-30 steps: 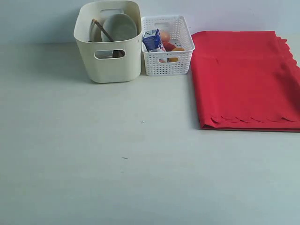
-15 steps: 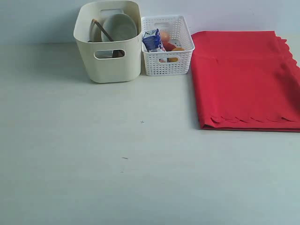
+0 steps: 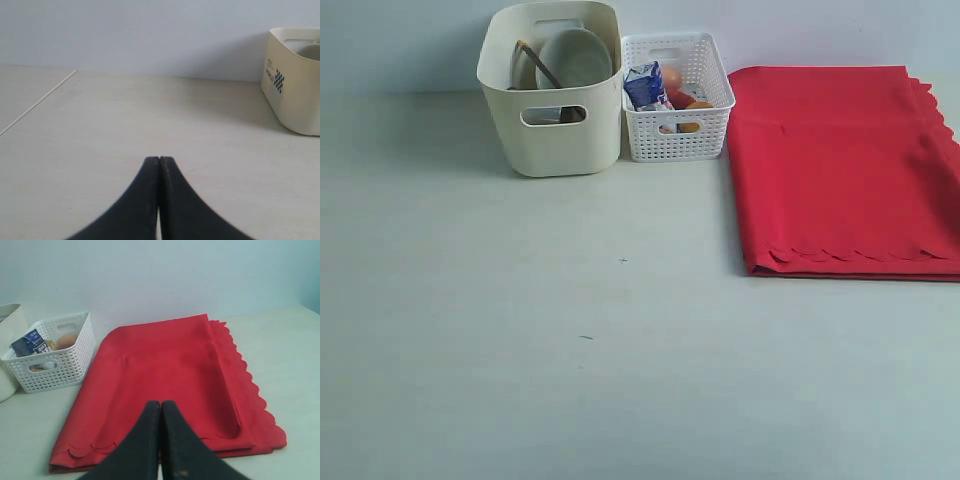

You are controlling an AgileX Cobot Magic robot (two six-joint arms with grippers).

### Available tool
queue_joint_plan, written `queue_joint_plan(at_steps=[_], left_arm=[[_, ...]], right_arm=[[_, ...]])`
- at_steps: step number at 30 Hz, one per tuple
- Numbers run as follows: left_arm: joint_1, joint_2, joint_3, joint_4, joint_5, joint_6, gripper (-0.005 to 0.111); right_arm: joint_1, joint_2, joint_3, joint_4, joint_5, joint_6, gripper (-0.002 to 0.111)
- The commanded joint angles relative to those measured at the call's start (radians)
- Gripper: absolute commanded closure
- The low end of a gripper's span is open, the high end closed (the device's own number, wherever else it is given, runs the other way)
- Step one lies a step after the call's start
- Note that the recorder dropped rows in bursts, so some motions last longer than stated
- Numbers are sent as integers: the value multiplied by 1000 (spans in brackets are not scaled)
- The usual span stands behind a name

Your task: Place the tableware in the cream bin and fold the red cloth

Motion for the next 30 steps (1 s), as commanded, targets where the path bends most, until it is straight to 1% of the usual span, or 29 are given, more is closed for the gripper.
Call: queue_joint_plan(at_steps=[1,11,16,18,30], left_arm=[[2,-5,1,-5,-6,-8,106],[2,-5,1,-5,-6,-8,106],[2,-5,1,-5,-6,-8,106],[2,-5,1,-5,-6,-8,106],[2,-5,1,-1,-6,-8,106]], right_arm=[[4,-3,4,-12,-19,-10,108],[4,-12,4,-12,-19,-10,108],[4,-128,4,-12,11,-8,108],[4,-128,4,-12,35,-8,108],[4,-128,4,-12,37,-8,108]])
